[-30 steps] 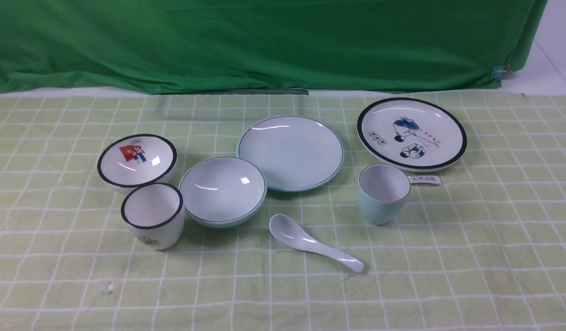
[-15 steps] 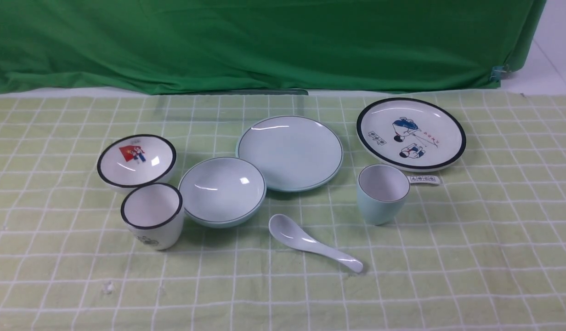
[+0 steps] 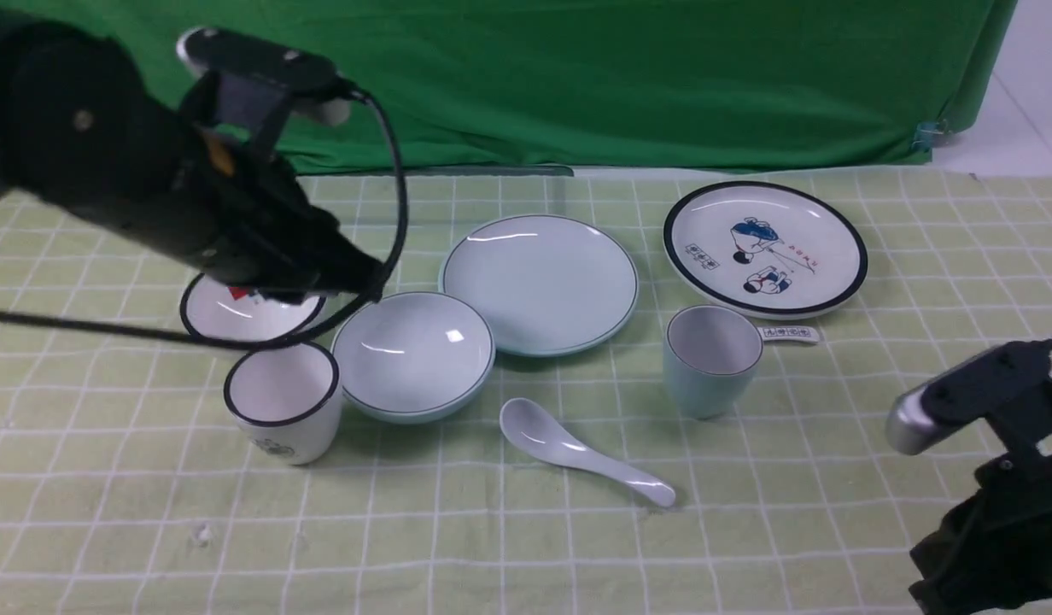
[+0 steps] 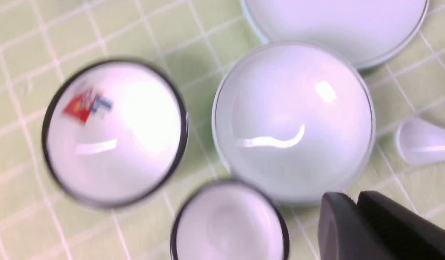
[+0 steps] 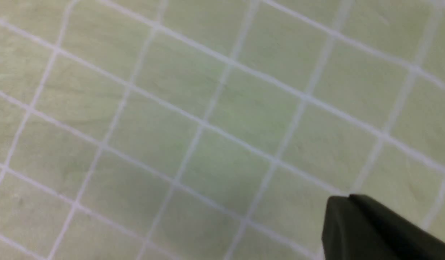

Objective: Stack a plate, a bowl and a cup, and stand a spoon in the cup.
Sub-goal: Use the left arm to grab a blue rice bowl, then use the left arm to put the blue rice bowl into the blue large plate in the middle

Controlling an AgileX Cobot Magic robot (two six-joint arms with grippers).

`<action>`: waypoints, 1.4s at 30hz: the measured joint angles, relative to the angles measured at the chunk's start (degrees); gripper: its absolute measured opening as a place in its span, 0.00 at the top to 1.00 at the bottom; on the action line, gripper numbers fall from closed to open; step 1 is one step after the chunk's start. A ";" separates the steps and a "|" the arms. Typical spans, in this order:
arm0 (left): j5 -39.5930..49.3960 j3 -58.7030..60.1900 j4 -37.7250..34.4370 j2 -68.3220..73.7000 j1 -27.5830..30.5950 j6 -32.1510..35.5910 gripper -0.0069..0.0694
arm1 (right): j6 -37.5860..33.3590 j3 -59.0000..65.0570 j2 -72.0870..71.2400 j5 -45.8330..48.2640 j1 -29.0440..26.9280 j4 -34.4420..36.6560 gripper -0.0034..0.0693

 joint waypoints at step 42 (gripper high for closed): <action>-6.78 -33.16 -11.33 35.48 -0.13 8.58 0.92 | -1.84 -0.06 1.94 -6.39 7.42 0.29 0.78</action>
